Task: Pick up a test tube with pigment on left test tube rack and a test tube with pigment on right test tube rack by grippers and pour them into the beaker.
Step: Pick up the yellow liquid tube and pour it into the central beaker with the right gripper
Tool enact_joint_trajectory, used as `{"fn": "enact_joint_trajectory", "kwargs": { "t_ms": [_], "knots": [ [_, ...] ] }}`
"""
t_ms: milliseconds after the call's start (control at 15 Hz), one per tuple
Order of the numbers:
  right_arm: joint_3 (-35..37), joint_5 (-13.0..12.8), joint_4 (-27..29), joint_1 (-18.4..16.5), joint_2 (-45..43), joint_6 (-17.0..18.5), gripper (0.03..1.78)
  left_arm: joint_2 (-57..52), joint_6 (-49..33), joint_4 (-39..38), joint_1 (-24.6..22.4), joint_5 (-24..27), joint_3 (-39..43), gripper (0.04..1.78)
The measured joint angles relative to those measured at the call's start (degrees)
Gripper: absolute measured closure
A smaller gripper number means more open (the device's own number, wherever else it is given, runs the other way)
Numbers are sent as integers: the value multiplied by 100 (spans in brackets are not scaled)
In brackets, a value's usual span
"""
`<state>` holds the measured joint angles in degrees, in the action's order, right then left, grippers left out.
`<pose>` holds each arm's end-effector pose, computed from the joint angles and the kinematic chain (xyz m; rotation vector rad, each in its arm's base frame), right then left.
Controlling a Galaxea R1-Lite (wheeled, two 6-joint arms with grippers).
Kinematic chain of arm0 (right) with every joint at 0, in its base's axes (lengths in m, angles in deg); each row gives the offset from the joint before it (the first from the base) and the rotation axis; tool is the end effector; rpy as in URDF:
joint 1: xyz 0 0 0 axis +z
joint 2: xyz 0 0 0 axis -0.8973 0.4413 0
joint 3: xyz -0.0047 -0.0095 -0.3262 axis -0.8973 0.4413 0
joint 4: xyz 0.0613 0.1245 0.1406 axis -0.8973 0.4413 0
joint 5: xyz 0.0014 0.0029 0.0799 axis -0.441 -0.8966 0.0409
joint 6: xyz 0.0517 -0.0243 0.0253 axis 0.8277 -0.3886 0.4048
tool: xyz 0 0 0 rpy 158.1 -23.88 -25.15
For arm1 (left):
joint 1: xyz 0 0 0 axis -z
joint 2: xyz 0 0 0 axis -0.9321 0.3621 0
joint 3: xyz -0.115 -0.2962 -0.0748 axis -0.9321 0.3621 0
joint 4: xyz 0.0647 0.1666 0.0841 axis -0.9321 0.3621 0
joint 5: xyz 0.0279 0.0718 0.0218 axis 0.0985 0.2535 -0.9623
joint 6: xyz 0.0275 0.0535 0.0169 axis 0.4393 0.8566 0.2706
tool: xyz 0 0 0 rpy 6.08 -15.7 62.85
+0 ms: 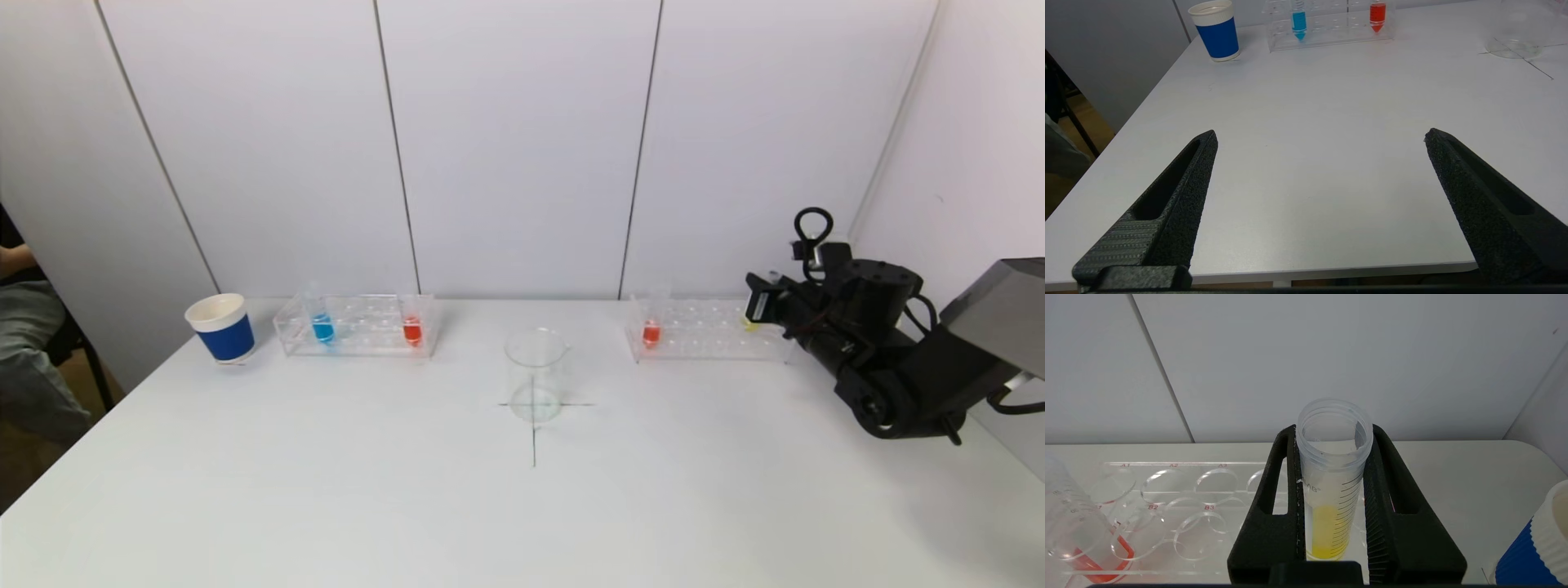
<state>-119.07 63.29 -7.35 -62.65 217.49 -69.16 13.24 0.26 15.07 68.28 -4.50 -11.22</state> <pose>0.4678 0.0064 0.0861 0.0241 0.0592 -0.0295 -0.0024 -0.0014 0.0745 0.0823 0.0223 -0.0133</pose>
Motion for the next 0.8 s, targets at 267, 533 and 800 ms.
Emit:
{"fn": "enact_joint_trajectory", "kwargs": {
  "t_ms": [267,533,800],
  "knots": [
    [-217,-4,507,-6,-449,-13,134,0,0,-1,0,2,0,5],
    [-589,2,1191,-4,-964,-77,134,0,0,-1,-2,0,0,5],
    [-1179,74,2203,13,-1585,-217,134,0,-2,-1,0,2,0,5]
  ]
}}
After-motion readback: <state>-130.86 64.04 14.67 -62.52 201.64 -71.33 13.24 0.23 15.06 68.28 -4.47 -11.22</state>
